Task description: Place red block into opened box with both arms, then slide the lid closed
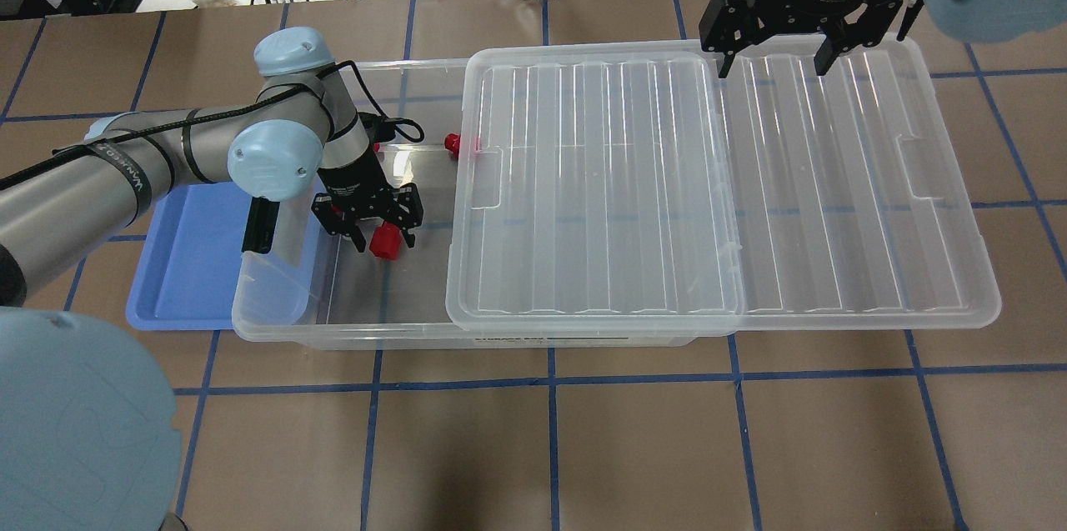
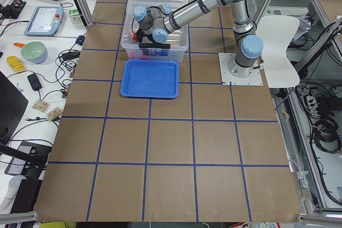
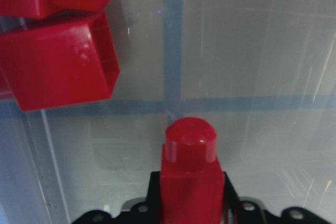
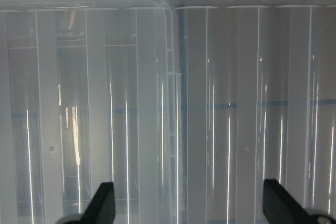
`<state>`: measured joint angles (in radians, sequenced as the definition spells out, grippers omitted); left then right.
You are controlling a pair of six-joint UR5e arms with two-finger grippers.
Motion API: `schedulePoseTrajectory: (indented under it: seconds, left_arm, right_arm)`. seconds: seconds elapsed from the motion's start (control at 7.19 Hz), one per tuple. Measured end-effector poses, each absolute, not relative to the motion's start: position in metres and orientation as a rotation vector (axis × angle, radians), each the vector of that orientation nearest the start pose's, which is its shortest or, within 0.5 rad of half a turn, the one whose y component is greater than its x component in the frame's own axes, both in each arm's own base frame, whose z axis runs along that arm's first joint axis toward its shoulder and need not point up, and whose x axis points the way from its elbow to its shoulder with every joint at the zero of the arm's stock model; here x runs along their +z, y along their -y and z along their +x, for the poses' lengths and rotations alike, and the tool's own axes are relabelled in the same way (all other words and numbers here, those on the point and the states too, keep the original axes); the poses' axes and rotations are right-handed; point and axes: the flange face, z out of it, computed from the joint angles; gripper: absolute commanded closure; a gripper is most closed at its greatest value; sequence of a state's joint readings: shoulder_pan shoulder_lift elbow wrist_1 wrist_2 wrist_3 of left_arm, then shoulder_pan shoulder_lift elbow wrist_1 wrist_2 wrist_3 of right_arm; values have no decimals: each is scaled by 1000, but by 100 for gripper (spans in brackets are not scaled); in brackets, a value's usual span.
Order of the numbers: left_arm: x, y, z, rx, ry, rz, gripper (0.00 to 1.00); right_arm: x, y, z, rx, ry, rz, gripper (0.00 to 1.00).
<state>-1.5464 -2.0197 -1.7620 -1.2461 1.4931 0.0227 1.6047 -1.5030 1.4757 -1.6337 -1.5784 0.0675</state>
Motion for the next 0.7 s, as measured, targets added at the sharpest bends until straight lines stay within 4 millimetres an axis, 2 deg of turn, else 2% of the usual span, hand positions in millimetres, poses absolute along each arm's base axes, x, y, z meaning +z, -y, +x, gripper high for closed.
schedulePoseTrajectory:
  seconds: [0.28,0.42,0.56,0.7]
  left_arm:
    - [214,571,-128,436,-3187,-11,0]
    - [241,577,-128,407,-3185,-6,0]
    - [280,584,-127,395,-3183,-5,0]
    - [328,588,-124,381,-3170,-5,0]
  right_arm:
    - [509,528,136,-148,-3143,55,0]
    - [512,531,121,-155,-3144,52,0]
    - [515,533,105,-164,-3142,68,0]
    - [518,534,88,-171,-3144,58,0]
